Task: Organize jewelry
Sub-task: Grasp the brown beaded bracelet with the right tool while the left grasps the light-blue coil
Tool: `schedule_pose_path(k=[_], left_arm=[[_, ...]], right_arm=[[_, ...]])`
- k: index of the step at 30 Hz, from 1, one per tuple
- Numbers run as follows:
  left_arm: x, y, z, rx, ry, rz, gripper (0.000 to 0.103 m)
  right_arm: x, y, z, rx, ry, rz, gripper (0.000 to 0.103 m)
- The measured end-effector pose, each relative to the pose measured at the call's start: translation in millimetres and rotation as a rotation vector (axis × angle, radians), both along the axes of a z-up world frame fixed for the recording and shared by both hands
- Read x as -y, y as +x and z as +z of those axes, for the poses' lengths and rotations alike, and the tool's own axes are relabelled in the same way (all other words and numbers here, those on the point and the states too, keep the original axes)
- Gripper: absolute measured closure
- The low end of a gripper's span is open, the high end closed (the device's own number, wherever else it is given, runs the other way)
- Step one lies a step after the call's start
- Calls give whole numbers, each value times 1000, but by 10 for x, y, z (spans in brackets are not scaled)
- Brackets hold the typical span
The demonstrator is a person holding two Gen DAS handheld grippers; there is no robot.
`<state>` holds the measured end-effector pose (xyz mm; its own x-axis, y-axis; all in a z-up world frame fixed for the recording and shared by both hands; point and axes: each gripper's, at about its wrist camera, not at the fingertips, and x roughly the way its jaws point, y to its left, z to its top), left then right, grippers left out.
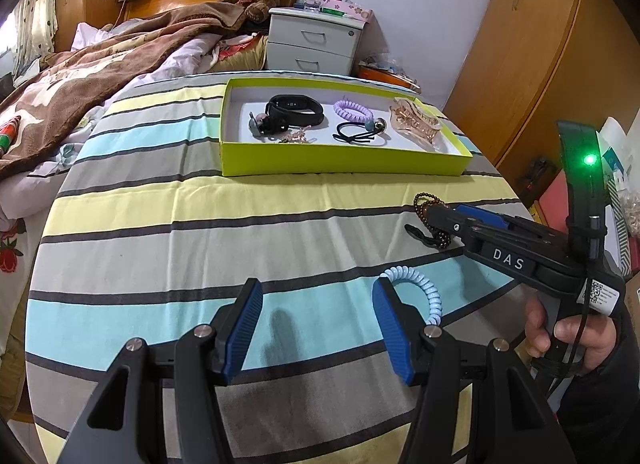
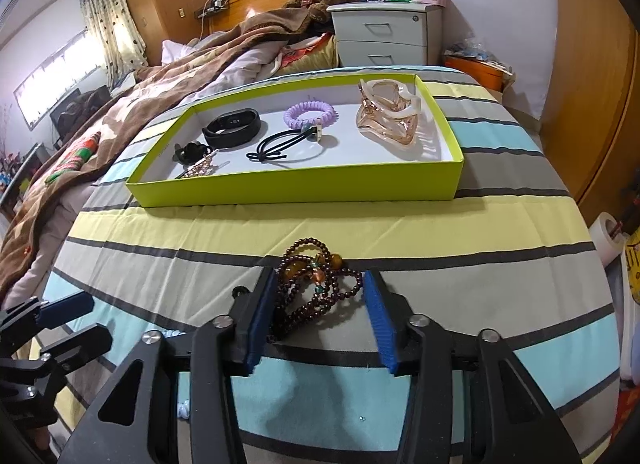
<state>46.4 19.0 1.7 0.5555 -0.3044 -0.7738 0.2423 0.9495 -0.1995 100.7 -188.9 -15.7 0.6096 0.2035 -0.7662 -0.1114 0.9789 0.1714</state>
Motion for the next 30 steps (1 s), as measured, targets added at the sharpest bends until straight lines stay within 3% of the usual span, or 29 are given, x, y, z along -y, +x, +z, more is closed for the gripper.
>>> schedule_pose_path(k=[1, 3, 9, 17, 30], left_arm=[[6, 3, -6, -2, 1, 0, 44], [26, 2, -14, -4, 3, -4, 44], [86, 13, -26, -11, 13, -13, 44], [127, 15, -38, -20, 26, -17, 44], [374, 12, -94, -45, 50, -86, 43]], right_arm=[[15, -6, 0, 0, 4, -5, 67], [46, -6, -9, -6, 17, -17, 84], [76, -45, 0, -4, 45, -1, 93], [171, -139, 84, 39, 55, -8, 97], [443, -252, 270, 119, 168, -17, 97]])
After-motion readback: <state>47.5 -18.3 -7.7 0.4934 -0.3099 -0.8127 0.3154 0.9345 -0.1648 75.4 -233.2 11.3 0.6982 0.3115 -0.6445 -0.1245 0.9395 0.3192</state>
